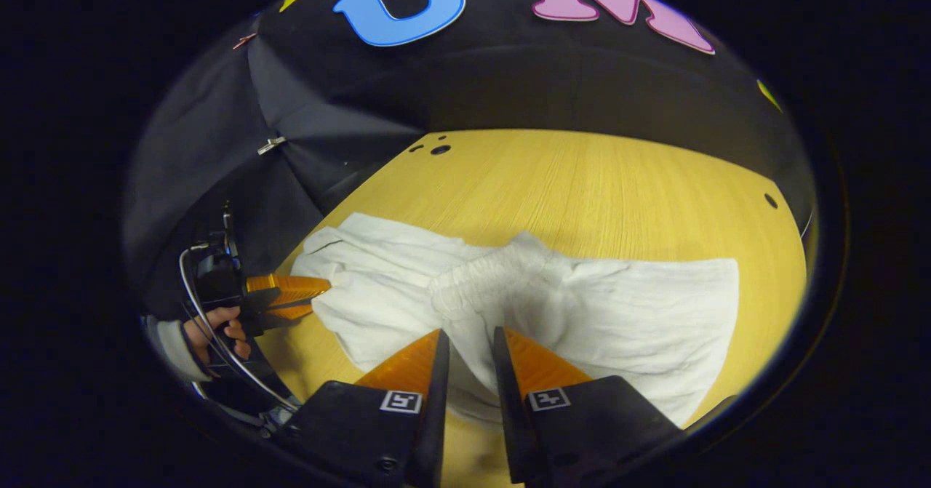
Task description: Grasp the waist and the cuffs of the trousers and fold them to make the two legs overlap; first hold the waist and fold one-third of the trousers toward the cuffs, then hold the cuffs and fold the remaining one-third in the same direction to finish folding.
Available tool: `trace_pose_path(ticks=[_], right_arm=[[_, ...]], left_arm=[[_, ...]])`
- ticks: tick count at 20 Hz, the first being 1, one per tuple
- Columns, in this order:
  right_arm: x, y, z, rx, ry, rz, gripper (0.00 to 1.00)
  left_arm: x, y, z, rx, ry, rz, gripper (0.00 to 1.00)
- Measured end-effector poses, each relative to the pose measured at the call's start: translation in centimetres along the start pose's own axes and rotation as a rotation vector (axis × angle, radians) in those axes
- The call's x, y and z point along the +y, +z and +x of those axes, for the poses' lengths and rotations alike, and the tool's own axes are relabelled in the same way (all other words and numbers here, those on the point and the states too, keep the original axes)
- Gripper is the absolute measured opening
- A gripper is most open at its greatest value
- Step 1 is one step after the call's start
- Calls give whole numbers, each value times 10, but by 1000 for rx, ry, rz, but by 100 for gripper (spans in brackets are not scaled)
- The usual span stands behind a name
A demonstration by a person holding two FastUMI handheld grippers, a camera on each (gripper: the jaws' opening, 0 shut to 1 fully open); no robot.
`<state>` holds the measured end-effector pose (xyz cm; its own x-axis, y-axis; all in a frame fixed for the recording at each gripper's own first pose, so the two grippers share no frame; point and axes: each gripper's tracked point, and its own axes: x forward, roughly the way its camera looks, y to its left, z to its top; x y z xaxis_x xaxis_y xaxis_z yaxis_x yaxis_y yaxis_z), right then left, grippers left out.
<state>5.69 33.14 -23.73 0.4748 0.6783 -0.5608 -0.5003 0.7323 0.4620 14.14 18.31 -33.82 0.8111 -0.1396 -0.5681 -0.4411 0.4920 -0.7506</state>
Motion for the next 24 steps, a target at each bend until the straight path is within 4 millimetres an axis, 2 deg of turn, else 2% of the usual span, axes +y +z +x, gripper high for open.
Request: trace_pose_path(ticks=[2,3,5,7,9,12,15,19,24], right_arm=[[15,-8,-11,20,93,113,52],[12,-7,-18,7,100,154,58],[-8,-1,-32,-41,72,201,59],[-35,2,-50,-78,32,232,59],[-68,5,-72,-126,-25,253,59],[-116,6,-118,-185,-116,276,59],[-162,-2,-150,-226,-194,309,59],[-212,-18,-187,-268,-269,378,59],[-251,-29,-219,-309,-328,438,58]], left_arm=[[0,0,2,-4,-2,-9,6],[0,0,2,-4,-3,-8,6],[-2,1,-1,-6,-10,-3,6],[-13,7,-6,-25,-47,-23,6],[-31,12,-10,-56,-95,-32,6],[-56,13,-20,-88,-130,40,6],[-97,10,-29,-123,-183,145,5],[-153,-6,-36,-142,-247,266,6],[-209,-43,-34,-111,-288,464,5]])
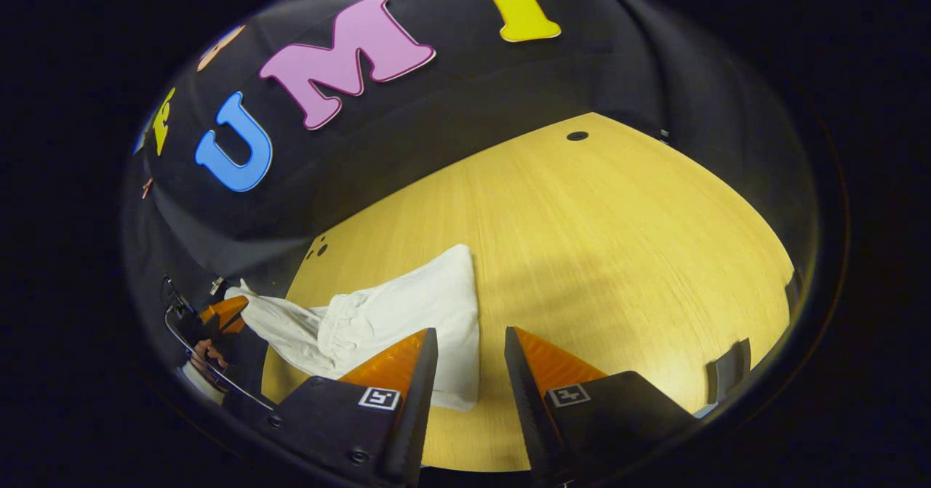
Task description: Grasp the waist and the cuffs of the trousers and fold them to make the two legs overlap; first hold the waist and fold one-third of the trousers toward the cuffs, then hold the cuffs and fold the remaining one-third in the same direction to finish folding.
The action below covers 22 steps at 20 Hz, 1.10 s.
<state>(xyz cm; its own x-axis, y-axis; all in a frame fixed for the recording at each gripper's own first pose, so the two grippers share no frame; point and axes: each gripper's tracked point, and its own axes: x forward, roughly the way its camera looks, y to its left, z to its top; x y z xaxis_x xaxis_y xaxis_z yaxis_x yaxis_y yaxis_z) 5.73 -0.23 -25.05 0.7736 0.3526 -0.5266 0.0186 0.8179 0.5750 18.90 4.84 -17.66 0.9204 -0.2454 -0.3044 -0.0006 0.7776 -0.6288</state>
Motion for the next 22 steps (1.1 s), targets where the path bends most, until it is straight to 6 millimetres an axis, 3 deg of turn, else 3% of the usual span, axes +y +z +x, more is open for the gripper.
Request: trace_pose_path(ticks=[4,5,11,16,20,22], right_arm=[[-20,10,-10,-30,-23,36,58],[-25,12,-12,-38,-30,45,59],[-43,12,-10,-41,-57,70,58],[-54,7,-15,-45,-71,85,58],[-59,5,-16,-47,-78,105,58],[-60,3,-16,-47,-77,113,58]], left_arm=[[-49,-25,15,60,-60,145,9],[-60,-34,18,81,-77,187,5],[-111,-106,41,222,-148,371,5],[-120,-177,51,369,-166,514,6],[-109,-235,46,519,-153,709,9],[-98,-250,43,577,-164,812,11]])
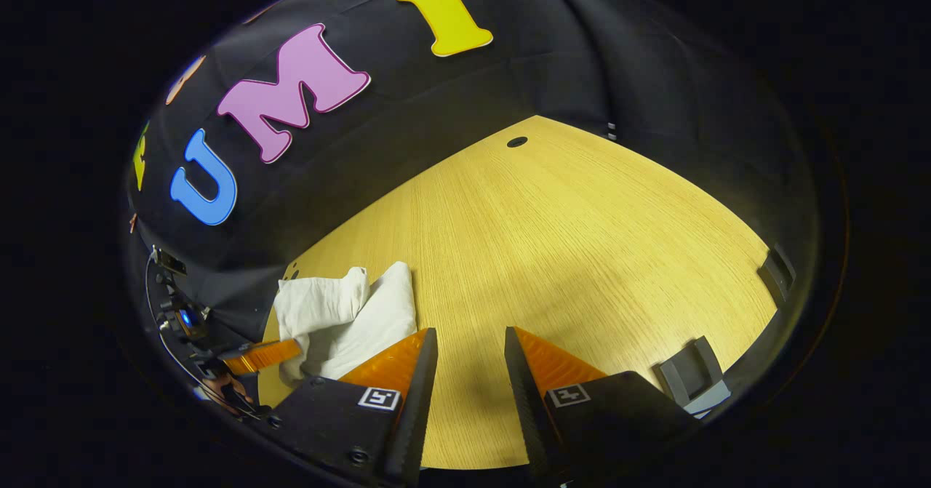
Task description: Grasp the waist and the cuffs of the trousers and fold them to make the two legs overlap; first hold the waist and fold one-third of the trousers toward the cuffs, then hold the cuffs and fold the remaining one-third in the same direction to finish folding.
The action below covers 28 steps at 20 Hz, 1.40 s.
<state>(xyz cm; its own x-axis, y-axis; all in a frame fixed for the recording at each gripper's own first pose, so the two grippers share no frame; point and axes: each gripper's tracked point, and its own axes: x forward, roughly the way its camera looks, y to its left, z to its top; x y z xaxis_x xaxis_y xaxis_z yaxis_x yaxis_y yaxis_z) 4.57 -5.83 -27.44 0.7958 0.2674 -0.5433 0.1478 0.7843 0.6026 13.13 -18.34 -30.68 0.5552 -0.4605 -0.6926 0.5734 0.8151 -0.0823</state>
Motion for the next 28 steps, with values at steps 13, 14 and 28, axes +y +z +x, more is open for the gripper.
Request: trace_pose_path(ticks=[13,14,28], right_arm=[[13,-7,0,7,23,-16,59],[19,-7,-1,1,37,-21,59],[162,12,-40,-121,327,-294,77]], left_arm=[[-65,-73,-3,152,-193,406,65],[-66,-71,-5,141,-200,383,67],[-14,17,-127,-184,-149,-47,76]])
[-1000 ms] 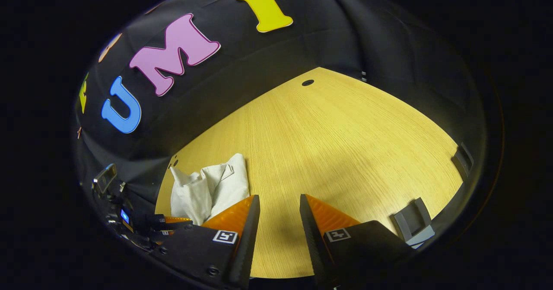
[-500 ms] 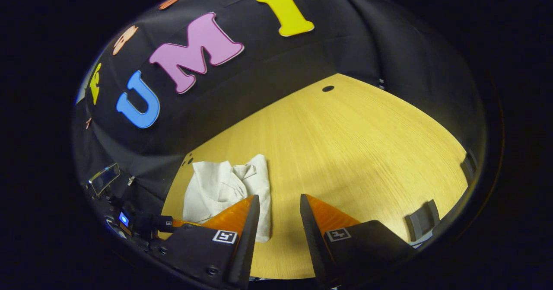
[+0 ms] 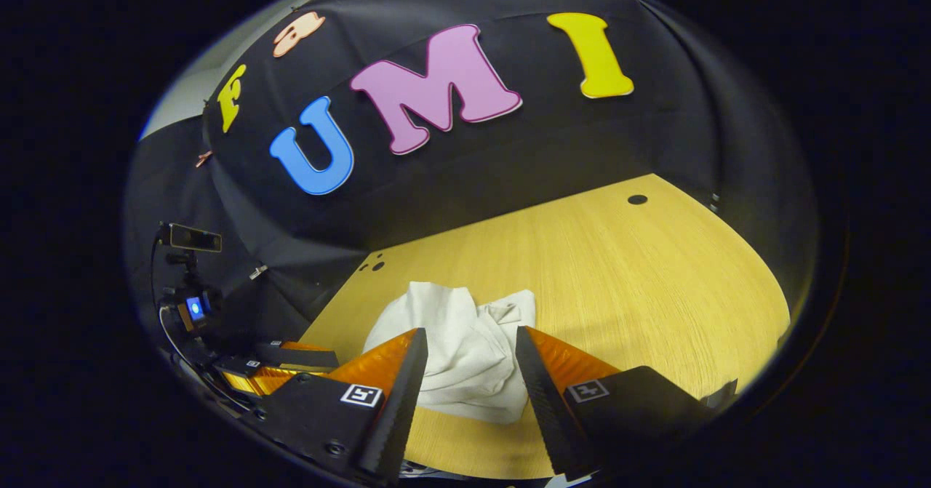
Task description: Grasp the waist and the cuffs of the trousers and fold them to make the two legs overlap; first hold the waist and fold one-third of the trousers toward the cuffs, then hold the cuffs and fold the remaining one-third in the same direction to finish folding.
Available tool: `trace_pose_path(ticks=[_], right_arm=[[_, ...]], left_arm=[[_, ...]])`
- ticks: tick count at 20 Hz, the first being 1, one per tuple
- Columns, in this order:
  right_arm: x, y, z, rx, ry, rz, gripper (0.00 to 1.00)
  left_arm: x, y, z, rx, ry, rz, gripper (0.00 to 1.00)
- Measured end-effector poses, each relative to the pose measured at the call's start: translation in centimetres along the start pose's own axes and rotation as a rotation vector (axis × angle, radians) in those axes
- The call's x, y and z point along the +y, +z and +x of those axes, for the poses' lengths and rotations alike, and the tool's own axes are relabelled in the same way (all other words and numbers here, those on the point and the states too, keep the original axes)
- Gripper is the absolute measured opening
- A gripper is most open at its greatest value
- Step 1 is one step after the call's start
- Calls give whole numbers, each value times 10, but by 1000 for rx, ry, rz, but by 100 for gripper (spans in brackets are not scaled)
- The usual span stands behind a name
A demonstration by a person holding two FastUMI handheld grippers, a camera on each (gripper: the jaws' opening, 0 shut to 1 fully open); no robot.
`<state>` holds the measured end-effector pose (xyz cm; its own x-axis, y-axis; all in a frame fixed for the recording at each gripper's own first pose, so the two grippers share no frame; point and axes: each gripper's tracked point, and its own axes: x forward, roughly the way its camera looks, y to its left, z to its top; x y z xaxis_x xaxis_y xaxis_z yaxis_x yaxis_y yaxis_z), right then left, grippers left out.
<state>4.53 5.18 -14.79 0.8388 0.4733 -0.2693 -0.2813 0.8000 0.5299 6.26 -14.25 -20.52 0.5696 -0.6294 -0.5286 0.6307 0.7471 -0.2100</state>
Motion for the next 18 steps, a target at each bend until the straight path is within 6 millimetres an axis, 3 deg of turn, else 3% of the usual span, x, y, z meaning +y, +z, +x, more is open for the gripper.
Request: trace_pose_path(ticks=[4,5,6,7,9,10,11,15,18], right_arm=[[43,11,4,-25,72,-71,78],[51,11,7,-22,88,-89,70],[58,9,9,-14,101,-109,79],[64,8,9,1,106,-129,82],[69,5,11,25,114,-132,90],[73,5,12,42,122,-130,91],[78,3,11,60,132,-134,97],[87,-5,10,78,122,-153,98],[98,-7,12,75,113,-147,98]], left_arm=[[27,24,-31,-84,98,-96,76],[31,29,-40,-104,120,-107,75],[32,27,-48,-125,139,-121,75],[35,27,-56,-140,153,-141,76],[39,19,-67,-148,178,-185,79],[39,15,-71,-154,186,-205,86],[39,13,-75,-160,191,-224,81],[34,-7,-89,-159,209,-253,94],[30,-17,-96,-163,198,-246,96]])
